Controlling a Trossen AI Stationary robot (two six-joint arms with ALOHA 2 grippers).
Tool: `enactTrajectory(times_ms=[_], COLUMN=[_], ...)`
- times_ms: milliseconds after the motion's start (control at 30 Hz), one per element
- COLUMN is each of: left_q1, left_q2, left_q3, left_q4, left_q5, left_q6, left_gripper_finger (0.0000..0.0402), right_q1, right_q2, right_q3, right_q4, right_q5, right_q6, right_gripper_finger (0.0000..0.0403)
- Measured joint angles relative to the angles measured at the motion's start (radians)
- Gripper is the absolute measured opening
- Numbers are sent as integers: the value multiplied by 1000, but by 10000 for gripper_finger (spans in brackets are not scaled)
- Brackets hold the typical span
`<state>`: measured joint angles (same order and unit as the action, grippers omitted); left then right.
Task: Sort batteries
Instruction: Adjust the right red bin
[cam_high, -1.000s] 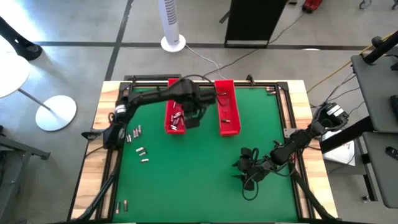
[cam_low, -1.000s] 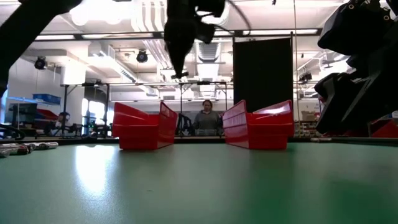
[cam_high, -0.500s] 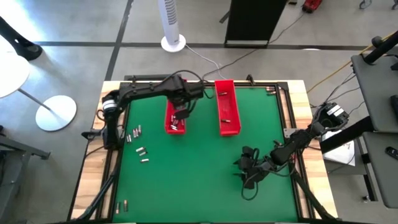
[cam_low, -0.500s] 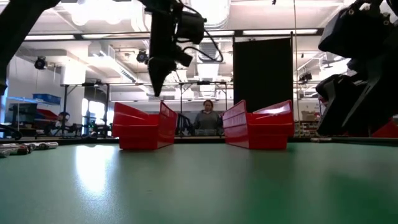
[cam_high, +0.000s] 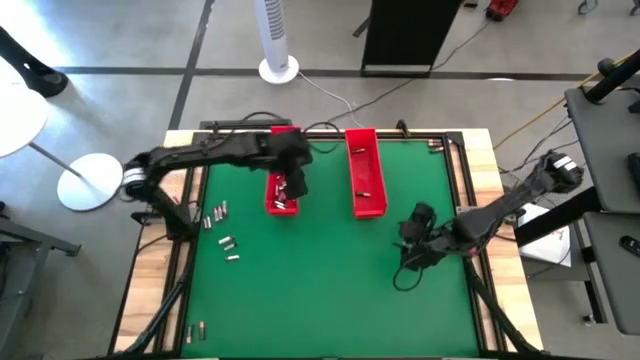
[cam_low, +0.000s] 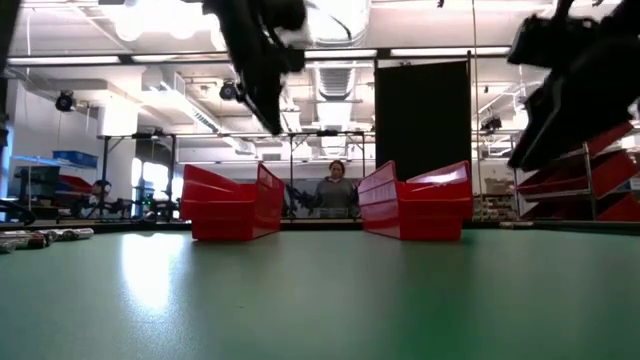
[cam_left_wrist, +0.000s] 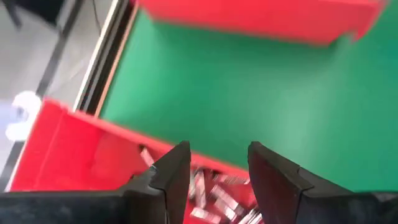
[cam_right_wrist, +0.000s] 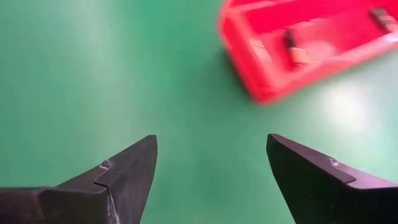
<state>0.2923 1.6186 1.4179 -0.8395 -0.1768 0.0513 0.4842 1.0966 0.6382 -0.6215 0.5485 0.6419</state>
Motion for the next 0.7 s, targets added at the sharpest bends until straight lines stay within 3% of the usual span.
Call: enactTrajectory(times_ms=[100,300,567,700], left_q1=[-28,-64,-96,-128], left_q2=[-128,-319,-442,-486], left_q3=[-149,-397,-534,-590], left_q4=[189,531,635,722], left_q5=[5,11,12,11], left_q6=[0,2,13,14], left_gripper_finger=[138,136,136,136], right_q1=[-63,-269,-548,-645], right_q2=[-65,-54,18,30], right_q3=[3,-12,41,75], right_q4=[-113,-121,67,110], right_q5=[24,26,18,-73], right_q6=[-78,-309,-692,-772], right_gripper_finger=[285,265,254,260])
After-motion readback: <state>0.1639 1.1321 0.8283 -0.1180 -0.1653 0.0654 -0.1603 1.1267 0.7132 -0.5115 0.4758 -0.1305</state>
